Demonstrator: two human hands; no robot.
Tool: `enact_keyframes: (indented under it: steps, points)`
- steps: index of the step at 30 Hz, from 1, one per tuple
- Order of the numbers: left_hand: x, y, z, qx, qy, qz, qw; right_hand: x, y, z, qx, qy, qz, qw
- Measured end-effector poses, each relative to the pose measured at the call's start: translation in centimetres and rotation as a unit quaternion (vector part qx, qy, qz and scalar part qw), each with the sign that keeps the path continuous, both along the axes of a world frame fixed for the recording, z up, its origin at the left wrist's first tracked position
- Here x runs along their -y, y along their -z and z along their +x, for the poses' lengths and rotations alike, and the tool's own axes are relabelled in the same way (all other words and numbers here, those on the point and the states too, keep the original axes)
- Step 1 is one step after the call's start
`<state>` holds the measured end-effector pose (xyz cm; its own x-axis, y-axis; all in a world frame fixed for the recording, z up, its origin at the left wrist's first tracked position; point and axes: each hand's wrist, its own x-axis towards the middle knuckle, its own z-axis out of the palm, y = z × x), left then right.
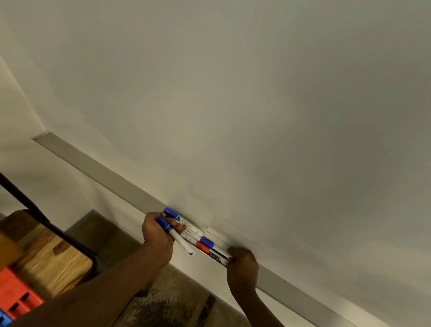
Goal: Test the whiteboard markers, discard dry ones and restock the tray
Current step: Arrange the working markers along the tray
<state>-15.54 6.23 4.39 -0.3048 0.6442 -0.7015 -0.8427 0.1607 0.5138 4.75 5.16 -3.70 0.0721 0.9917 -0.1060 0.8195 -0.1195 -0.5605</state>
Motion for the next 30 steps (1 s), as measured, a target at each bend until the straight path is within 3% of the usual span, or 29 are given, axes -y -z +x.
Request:
enact_keyframes:
  steps: [7, 11, 16, 20, 30]
  points:
    - [-0.4, 0.1, 0.2, 0.013, 0.001, 0.003, 1.0, -0.3, -0.8, -0.6, 0.017, -0.011, -0.053, 0.998]
    - [-0.4, 0.4, 0.3, 0.008, 0.011, 0.003, 1.0, 0.3, -0.9, -1.4, 0.024, -0.024, -0.013, 0.999]
    - [-0.3, 0.4, 0.6, 0.003, 0.015, 0.0, 1.0, 0.1, -0.2, -3.1, 0.126, -0.156, 0.013, 0.98]
    - [-0.3, 0.2, 0.9, 0.001, 0.015, 0.014, 1.0, 0.5, 0.5, -3.6, 0.181, -0.203, 0.027, 0.962]
    - [-0.4, 0.0, 1.0, -0.013, 0.025, 0.004, 1.0, 0.4, -0.8, -3.2, 0.157, -0.198, 0.084, 0.964]
